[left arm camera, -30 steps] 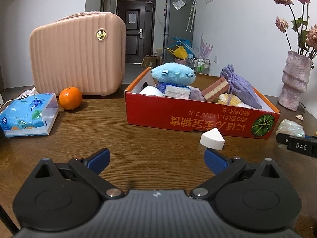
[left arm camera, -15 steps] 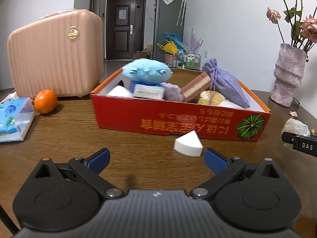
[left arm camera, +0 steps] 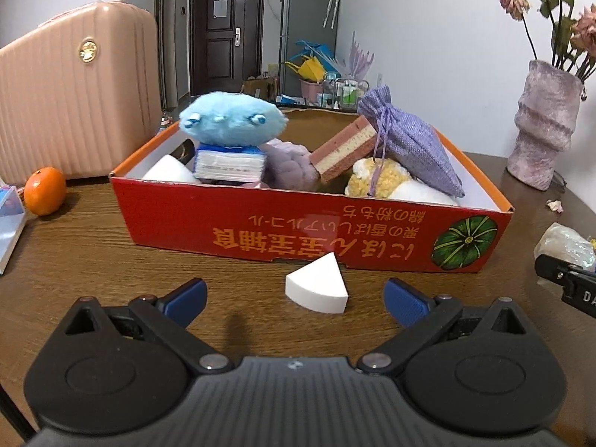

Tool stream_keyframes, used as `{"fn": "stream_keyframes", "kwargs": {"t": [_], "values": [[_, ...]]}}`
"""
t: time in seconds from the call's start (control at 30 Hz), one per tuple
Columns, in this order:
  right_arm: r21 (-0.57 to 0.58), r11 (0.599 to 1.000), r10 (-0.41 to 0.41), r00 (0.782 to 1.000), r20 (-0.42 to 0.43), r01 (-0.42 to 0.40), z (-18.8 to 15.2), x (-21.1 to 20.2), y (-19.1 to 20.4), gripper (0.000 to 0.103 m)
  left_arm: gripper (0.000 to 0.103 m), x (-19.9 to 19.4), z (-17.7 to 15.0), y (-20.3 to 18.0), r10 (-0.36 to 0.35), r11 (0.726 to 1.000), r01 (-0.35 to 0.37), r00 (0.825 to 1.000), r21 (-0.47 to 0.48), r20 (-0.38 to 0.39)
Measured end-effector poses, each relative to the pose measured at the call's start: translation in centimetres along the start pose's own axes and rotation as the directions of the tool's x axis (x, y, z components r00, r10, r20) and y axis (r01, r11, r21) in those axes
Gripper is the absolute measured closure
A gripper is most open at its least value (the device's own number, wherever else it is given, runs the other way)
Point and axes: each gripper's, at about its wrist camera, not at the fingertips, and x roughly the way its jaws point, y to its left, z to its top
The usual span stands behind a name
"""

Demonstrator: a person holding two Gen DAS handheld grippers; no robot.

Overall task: Organize soft objects
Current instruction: 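Lift the ball with the right gripper while the left gripper approaches the white foam wedge, then close the left gripper on the white foam wedge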

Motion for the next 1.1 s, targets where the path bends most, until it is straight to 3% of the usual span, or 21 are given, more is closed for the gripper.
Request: {"fn": "stream_keyframes", "kwargs": {"t": [0.43,0.53,0.9,1.1], "values": [[0.001,1.0,0.005,1.0,0.0,-0.005,0.0,0.0,0.0,0.059,0.0,2.6,0.7,-1.3,0.038,0.998,-0.036,0.998,0.047,-0.046],[0.001,1.0,0.007,1.0,0.0,-0.007,-0.1,0.1,0.1,0.059,0.006,2.9,0.8,-1.4,0.034,0.998,-0.031,0.998,0.052,-0.052],[0.001,1.0,0.008,1.0,0.0,-0.008,0.0,0.1,0.1,0.059,0.063,3.5,0.6,-1.9,-0.005,0.996,0.012,0.996,0.086,-0.084],[0.001,1.0,0.009,1.0,0.0,-0.009,-0.1,0.1,0.1,0.059,0.068,3.2,0.6,-2.0,-0.023,0.995,0.03,0.997,0.09,-0.079]]}}
